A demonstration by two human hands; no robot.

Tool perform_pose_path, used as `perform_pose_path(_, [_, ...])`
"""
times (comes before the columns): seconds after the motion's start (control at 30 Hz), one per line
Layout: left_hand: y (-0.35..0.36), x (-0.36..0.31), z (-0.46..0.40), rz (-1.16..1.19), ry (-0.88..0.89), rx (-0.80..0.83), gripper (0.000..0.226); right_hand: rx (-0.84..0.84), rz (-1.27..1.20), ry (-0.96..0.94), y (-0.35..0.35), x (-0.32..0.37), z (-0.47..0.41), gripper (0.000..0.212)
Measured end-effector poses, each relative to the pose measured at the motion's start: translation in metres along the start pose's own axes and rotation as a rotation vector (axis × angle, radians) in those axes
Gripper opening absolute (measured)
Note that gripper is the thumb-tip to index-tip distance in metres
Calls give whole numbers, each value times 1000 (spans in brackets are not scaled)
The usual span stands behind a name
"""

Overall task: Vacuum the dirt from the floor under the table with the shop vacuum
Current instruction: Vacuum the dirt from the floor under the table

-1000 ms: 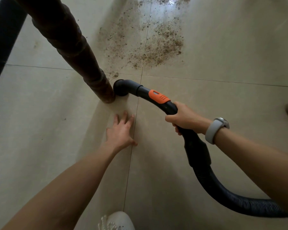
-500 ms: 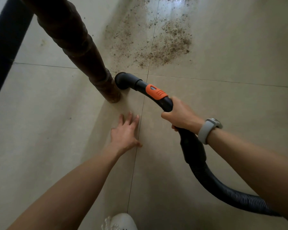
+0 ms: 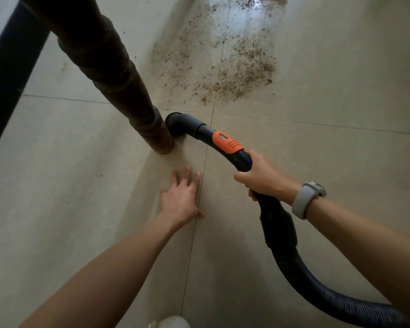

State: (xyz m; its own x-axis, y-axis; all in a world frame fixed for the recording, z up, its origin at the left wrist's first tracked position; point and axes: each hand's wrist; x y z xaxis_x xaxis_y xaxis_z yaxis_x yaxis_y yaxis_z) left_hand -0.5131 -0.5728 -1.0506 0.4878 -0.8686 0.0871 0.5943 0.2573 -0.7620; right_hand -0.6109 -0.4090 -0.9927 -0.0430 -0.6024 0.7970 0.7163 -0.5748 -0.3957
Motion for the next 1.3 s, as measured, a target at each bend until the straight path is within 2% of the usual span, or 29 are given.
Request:
perform_pose_path(0.23, [-3, -2, 2, -46, 27, 11, 108, 18, 103, -51, -5, 24, -24, 30])
perform_pose_path(0.43, [-4, -9, -3, -87, 16, 39, 112, 3, 297, -153, 12, 50, -45, 30])
perform_pose_path(0.77, [-8, -11, -1, -80, 4, 57, 108, -9, 355, -144, -6, 12, -11, 29])
perform_pose_path(1.13, [-6, -12, -4, -100, -18, 50, 113, -67, 630, -272, 15, 54, -43, 28])
perform_pose_path(1.3, [-6, -11, -4, -55, -11, 77, 111, -81, 617, -246, 4, 41, -24, 29])
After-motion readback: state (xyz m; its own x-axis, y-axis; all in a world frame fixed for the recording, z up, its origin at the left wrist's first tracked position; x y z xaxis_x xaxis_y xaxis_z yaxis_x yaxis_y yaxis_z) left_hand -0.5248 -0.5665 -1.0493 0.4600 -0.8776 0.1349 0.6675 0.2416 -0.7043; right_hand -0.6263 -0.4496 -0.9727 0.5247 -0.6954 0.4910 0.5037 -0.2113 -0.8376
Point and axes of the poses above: each hand's wrist, its own z-axis away from the middle knuckle, its own y-axis out of the palm, x = y × z, and after that the axes turned 15 degrees about -y, right-handed
